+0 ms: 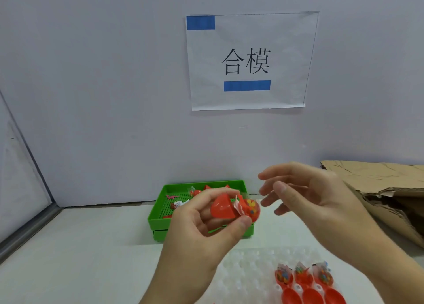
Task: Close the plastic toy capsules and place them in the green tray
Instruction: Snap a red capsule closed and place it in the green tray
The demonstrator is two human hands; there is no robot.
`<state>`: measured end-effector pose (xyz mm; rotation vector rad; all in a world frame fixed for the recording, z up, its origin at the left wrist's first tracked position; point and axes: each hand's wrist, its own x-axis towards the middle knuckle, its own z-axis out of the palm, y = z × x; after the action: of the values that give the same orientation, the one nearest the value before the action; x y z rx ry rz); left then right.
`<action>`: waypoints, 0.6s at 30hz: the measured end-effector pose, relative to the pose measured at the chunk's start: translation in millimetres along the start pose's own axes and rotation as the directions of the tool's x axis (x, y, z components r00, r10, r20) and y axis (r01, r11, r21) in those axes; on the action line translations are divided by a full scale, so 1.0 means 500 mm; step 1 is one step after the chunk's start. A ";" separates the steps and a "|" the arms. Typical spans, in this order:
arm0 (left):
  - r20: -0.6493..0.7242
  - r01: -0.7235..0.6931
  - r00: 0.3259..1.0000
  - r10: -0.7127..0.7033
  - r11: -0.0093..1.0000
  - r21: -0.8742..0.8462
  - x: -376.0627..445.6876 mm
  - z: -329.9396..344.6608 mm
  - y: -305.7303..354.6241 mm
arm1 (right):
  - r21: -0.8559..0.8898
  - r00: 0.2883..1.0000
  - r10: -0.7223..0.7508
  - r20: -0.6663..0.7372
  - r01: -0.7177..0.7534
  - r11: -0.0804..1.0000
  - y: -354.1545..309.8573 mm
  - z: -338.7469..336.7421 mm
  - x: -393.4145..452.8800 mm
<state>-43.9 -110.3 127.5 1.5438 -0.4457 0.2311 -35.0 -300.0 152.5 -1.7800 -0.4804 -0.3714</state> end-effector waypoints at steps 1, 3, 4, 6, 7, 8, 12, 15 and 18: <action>0.038 0.028 0.999 -0.027 1.000 -0.012 0.000 -0.005 -0.001 | 0.019 0.999 0.009 0.042 -0.010 1.000 -0.001 -0.007 0.000; 0.122 0.066 0.991 -0.063 0.998 -0.020 -0.001 -0.014 -0.001 | 0.038 0.992 -0.001 0.129 -0.004 0.999 -0.004 -0.018 -0.003; 0.157 0.083 0.984 -0.079 0.996 -0.021 -0.002 -0.018 -0.001 | 0.047 0.987 -0.015 0.163 0.007 0.999 -0.006 -0.021 -0.004; 0.225 0.127 0.968 -0.114 0.991 -0.044 -0.005 -0.025 0.000 | 0.072 0.969 -0.046 0.243 0.029 0.997 -0.012 -0.023 -0.009; 0.267 0.148 0.955 -0.130 0.988 -0.047 -0.007 -0.028 0.001 | 0.072 0.956 -0.056 0.286 0.037 0.997 -0.017 -0.022 -0.011; 0.307 0.161 0.941 -0.141 0.986 -0.039 -0.009 -0.031 0.002 | 0.052 0.943 -0.062 0.326 0.048 0.998 -0.021 -0.021 -0.013; 0.407 0.176 0.899 -0.158 0.984 -0.008 -0.012 -0.040 0.003 | -0.046 0.904 -0.048 0.426 0.074 0.996 -0.035 -0.019 -0.014; 0.463 0.192 0.871 -0.161 0.981 -0.019 -0.013 -0.046 0.004 | -0.043 0.877 -0.030 0.479 0.058 0.997 -0.039 -0.020 -0.015; 0.502 0.196 0.851 -0.154 0.980 -0.031 -0.015 -0.053 0.004 | 0.014 0.853 -0.026 0.521 0.022 1.000 -0.040 -0.021 -0.015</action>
<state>-47.9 -83.0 126.9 1.5461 -0.7051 -0.3392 -51.6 -306.8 168.4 -1.8624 -0.8864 0.1131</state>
